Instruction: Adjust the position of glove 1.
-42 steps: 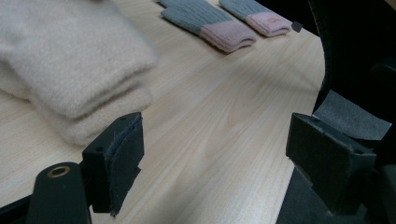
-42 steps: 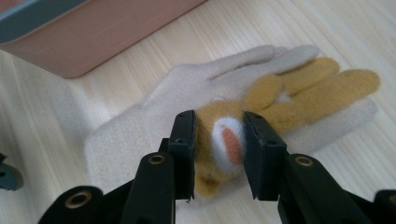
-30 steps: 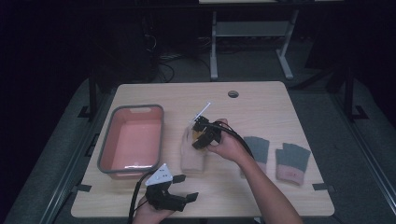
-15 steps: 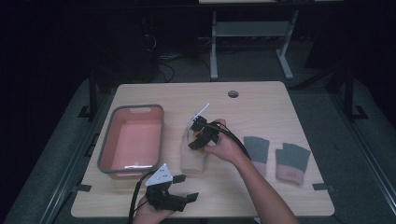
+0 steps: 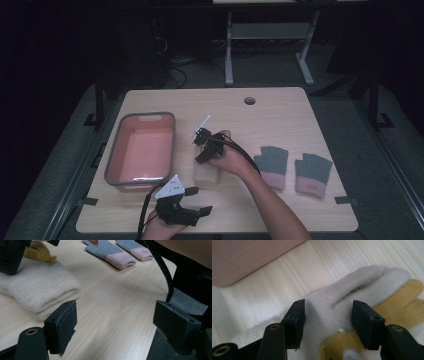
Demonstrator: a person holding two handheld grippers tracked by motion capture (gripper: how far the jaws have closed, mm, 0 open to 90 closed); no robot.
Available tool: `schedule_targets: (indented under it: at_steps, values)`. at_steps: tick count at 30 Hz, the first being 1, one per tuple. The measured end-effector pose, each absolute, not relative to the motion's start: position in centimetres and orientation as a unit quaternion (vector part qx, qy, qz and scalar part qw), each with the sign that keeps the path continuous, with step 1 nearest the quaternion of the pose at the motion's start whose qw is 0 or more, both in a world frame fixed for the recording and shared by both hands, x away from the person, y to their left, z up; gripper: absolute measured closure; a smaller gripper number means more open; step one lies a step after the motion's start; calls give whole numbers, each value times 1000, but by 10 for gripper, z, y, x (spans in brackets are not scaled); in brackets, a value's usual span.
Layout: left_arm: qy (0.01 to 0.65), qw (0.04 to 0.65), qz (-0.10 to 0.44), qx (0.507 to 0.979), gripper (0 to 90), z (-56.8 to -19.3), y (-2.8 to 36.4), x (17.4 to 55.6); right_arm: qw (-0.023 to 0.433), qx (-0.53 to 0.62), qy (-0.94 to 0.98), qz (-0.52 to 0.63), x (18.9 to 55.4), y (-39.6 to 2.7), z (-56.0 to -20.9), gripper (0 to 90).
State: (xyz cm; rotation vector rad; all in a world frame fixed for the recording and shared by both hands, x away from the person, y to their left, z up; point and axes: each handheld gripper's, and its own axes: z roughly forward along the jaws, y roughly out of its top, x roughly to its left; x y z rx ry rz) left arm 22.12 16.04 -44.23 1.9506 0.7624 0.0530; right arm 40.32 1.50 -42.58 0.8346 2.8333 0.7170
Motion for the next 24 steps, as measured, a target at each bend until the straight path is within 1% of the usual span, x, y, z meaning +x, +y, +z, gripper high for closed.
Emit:
schedule_targets:
  at_steps: [9, 24]
  values:
    - [317, 502, 17, 804, 193, -442, 159, 222, 51, 271, 934, 228, 401, 8, -426, 460]
    - [331, 503, 1, 799, 193, -443, 150, 228, 45, 283, 931, 226, 388, -34, -425, 459]
